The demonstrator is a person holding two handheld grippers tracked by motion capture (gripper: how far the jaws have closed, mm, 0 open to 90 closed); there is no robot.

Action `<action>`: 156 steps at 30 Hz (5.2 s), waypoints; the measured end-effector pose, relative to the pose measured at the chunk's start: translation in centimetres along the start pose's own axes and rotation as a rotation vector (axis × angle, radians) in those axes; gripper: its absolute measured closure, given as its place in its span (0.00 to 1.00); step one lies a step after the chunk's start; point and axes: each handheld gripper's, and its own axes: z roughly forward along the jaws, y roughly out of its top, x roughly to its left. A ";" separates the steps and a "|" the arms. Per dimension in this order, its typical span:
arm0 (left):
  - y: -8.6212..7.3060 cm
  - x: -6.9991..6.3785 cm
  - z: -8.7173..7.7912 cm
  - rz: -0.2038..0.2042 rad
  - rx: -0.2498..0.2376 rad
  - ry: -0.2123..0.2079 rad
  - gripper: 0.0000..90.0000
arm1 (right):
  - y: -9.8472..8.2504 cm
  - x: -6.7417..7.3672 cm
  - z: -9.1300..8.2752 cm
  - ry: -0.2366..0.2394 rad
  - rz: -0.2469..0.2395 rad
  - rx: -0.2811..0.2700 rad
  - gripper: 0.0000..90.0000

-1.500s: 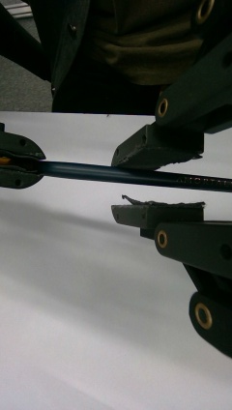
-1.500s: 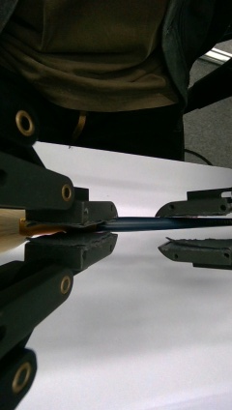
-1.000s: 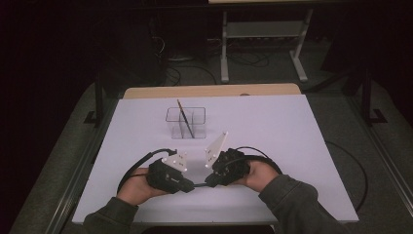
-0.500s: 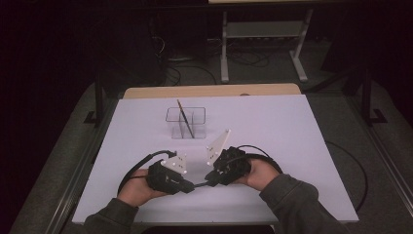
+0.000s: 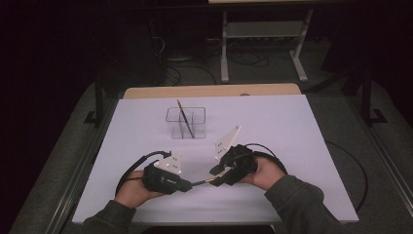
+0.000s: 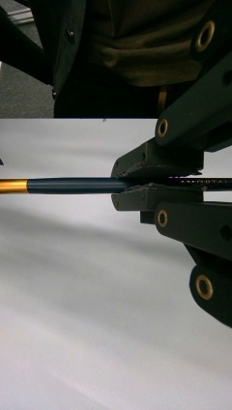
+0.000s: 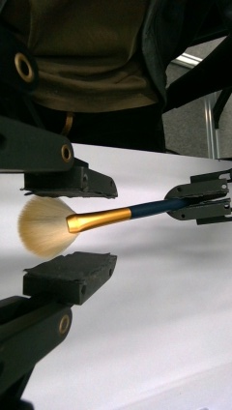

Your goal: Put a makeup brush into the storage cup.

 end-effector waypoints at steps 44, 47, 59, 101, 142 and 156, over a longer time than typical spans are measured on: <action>1.1 -0.7 0.4 0.031 0.005 0.027 0.92 | 2.9 0.6 -1.7 0.048 -0.090 0.104 0.92; 1.0 -0.7 0.3 0.023 -0.022 0.036 0.93 | 2.9 0.8 -2.0 0.025 -0.088 0.079 0.87; -0.2 0.0 0.0 -0.057 -0.179 0.040 0.93 | 0.3 -0.3 -3.1 0.001 0.035 -0.141 0.66; 1.2 -0.2 0.5 -0.062 -0.155 0.032 0.93 | 1.9 -0.3 -3.1 0.022 0.011 -0.160 0.67; 1.2 -0.5 1.7 -0.113 -0.222 0.056 0.94 | 1.4 0.2 -1.8 0.013 0.008 -0.324 0.91; 0.3 -0.4 1.0 -0.120 -0.208 0.108 0.77 | 2.1 -0.9 -1.8 0.014 0.037 -0.207 0.92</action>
